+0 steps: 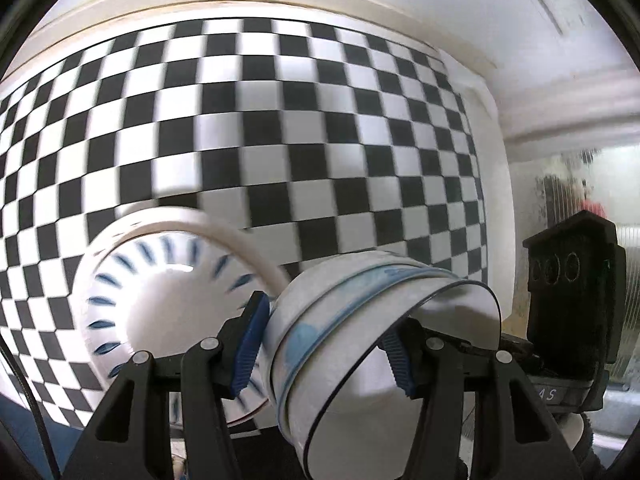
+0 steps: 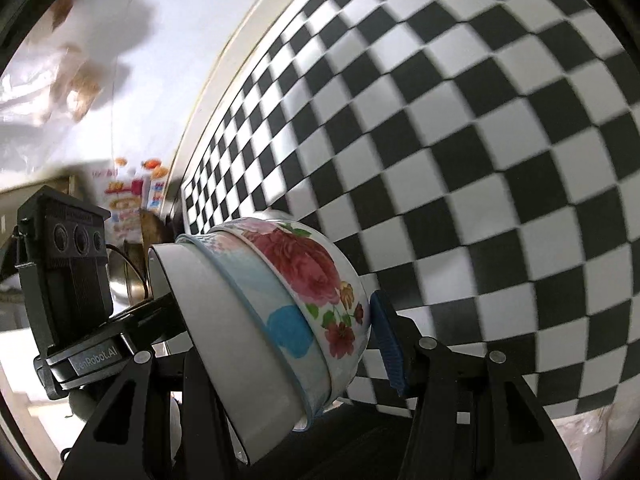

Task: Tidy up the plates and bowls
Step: 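Carry the bowl stack over the plate stack and lower it onto the plates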

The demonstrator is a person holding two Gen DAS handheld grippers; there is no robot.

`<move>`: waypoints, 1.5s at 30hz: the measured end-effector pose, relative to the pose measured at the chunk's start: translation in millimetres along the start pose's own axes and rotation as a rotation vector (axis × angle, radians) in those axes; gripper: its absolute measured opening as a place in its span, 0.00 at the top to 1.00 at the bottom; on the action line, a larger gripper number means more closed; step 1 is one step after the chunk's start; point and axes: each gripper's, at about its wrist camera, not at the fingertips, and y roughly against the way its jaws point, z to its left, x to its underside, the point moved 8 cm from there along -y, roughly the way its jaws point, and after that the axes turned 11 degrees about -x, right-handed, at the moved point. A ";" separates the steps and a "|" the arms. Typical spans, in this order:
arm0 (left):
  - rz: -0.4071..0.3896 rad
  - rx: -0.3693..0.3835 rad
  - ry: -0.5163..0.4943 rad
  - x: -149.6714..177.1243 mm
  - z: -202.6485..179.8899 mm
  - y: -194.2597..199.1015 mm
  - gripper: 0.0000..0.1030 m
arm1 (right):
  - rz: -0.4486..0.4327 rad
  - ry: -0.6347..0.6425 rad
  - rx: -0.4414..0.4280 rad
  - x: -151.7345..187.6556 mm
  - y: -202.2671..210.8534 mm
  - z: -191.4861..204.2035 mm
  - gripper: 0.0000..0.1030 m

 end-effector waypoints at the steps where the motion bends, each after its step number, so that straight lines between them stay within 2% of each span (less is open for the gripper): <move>1: -0.003 0.000 0.020 1.4 9.2 2.4 0.50 | 0.017 0.013 0.002 -0.3 -10.2 9.1 0.47; 9: -0.006 -0.003 0.154 16.1 78.8 8.2 0.51 | 0.134 0.080 0.024 15.2 -82.8 49.3 0.47; 20: 0.021 0.006 0.281 29.0 131.4 -9.5 0.51 | 0.264 0.144 0.087 27.9 -138.0 48.0 0.47; 28: 0.041 0.021 0.322 32.0 139.7 -20.1 0.51 | 0.303 0.163 0.124 25.2 -154.4 42.2 0.48; 45: 0.052 0.008 0.320 33.5 140.3 -28.4 0.51 | 0.309 0.166 0.163 19.6 -149.2 35.7 0.50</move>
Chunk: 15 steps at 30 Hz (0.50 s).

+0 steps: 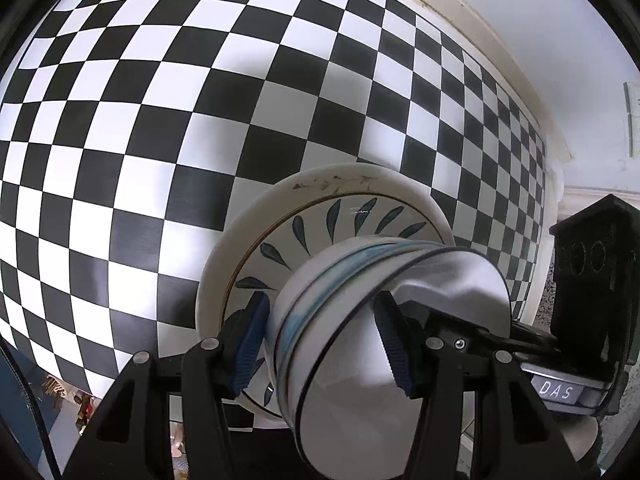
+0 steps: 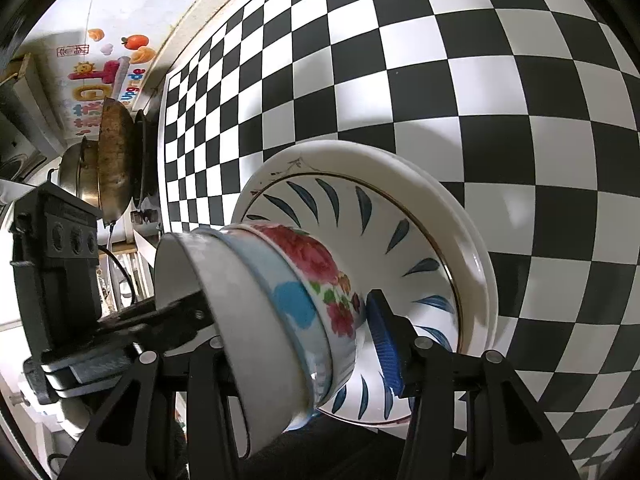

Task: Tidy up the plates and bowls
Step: 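Carry the bowl stack over the plate stack and lower it onto the plates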

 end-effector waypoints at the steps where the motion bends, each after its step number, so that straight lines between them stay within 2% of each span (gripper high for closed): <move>1: 0.001 0.000 0.000 0.4 -0.1 0.4 0.51 | 0.000 0.002 0.003 0.2 0.9 -0.2 0.51; 8: -0.052 -0.031 -0.022 1.6 0.4 16.0 0.51 | -0.029 0.037 0.024 4.5 12.9 6.8 0.53; 15: -0.197 -0.129 -0.088 5.7 -4.2 58.8 0.51 | -0.110 0.190 0.151 13.9 43.3 37.4 0.53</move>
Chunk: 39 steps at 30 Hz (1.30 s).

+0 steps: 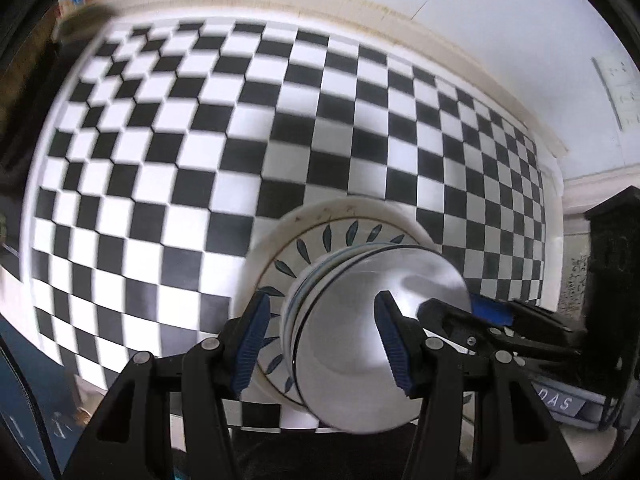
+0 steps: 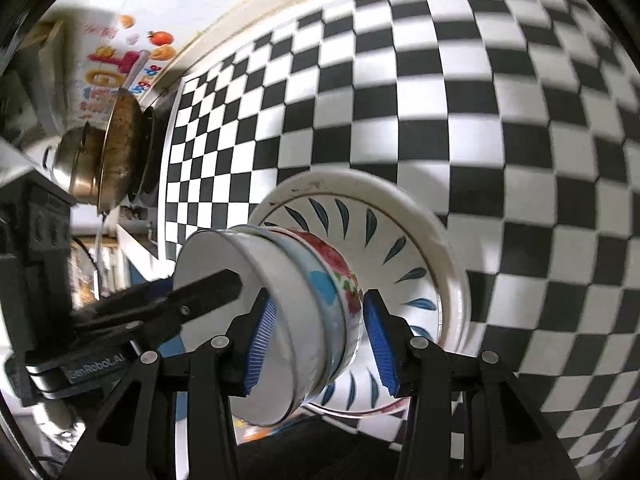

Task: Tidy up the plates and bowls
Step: 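Open both grippers and lift them away from the bowls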

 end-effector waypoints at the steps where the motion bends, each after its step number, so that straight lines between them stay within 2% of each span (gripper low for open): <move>1: -0.022 -0.016 -0.008 0.9 0.8 6.7 0.51 | -0.012 0.021 0.019 1.1 5.3 4.2 0.53; 6: -0.106 -0.061 -0.018 12.7 7.1 35.9 0.51 | -0.083 0.109 0.091 13.8 37.8 28.9 0.53; 12: -0.187 -0.100 -0.008 34.0 20.9 66.6 0.48 | -0.156 0.154 0.165 39.9 70.8 51.1 0.53; 15: -0.237 -0.116 -0.021 42.1 25.8 80.1 0.47 | -0.196 0.162 0.194 51.7 81.9 58.5 0.47; 17: -0.259 -0.127 -0.034 44.1 27.3 84.7 0.29 | -0.223 0.155 0.209 57.1 86.5 62.0 0.36; 18: -0.268 -0.128 -0.041 44.6 28.2 86.5 0.25 | -0.243 0.147 0.218 60.4 90.2 63.6 0.33; 20: -0.283 -0.121 -0.045 45.4 30.1 89.7 0.19 | -0.272 0.131 0.224 64.6 93.7 66.4 0.20; 22: -0.294 -0.116 -0.055 44.8 30.8 92.2 0.16 | -0.294 0.116 0.243 68.1 97.1 67.5 0.16; 31: -0.414 -0.120 -0.121 55.7 24.6 130.6 0.16 | -0.422 0.096 0.329 86.7 124.0 84.6 0.12; 39: -0.574 -0.115 -0.145 105.5 21.0 203.2 0.16 | -0.587 0.152 0.385 150.3 182.6 140.6 0.11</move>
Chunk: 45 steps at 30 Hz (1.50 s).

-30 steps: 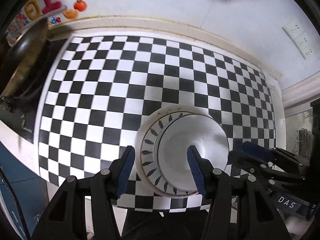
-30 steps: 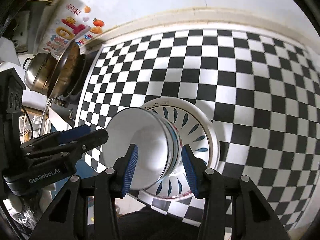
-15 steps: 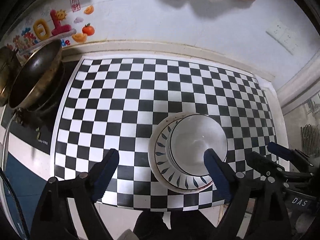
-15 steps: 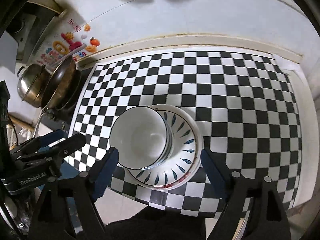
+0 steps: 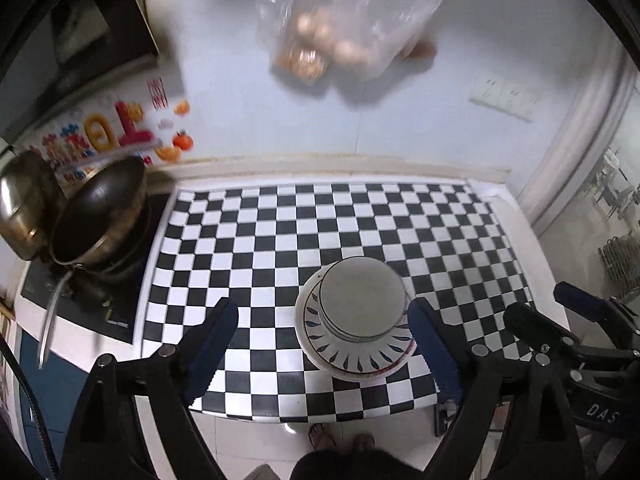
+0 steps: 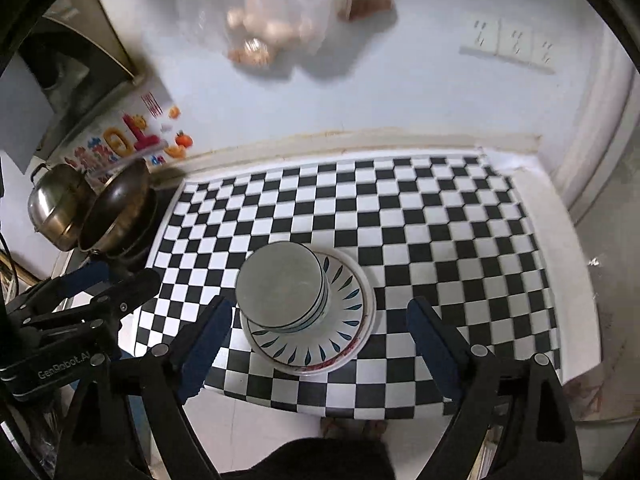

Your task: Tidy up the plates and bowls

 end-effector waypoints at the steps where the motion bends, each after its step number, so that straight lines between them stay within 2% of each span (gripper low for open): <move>1: -0.014 -0.002 0.006 2.9 1.6 12.0 0.16 | -0.014 0.006 0.002 1.2 9.4 3.3 0.11; 8: -0.085 -0.058 0.058 35.1 13.9 84.5 0.16 | -0.132 0.048 0.004 27.2 100.3 24.4 0.10; 16: -0.132 -0.089 0.112 78.2 19.8 150.5 0.16 | -0.179 0.128 -0.016 73.5 177.0 45.7 0.10; 21: -0.147 -0.099 0.124 99.6 16.1 179.3 0.16 | -0.193 0.162 -0.014 97.1 209.8 53.7 0.09; 27: -0.148 -0.109 0.135 118.2 15.2 196.6 0.16 | -0.209 0.200 -0.001 115.9 239.7 58.8 0.09; 33: -0.162 -0.130 0.139 122.4 17.2 204.1 0.16 | -0.255 0.207 0.009 118.6 260.3 60.1 0.08; 45: -0.173 -0.143 0.137 126.5 16.4 206.9 0.16 | -0.235 0.199 0.005 115.3 249.2 51.2 0.07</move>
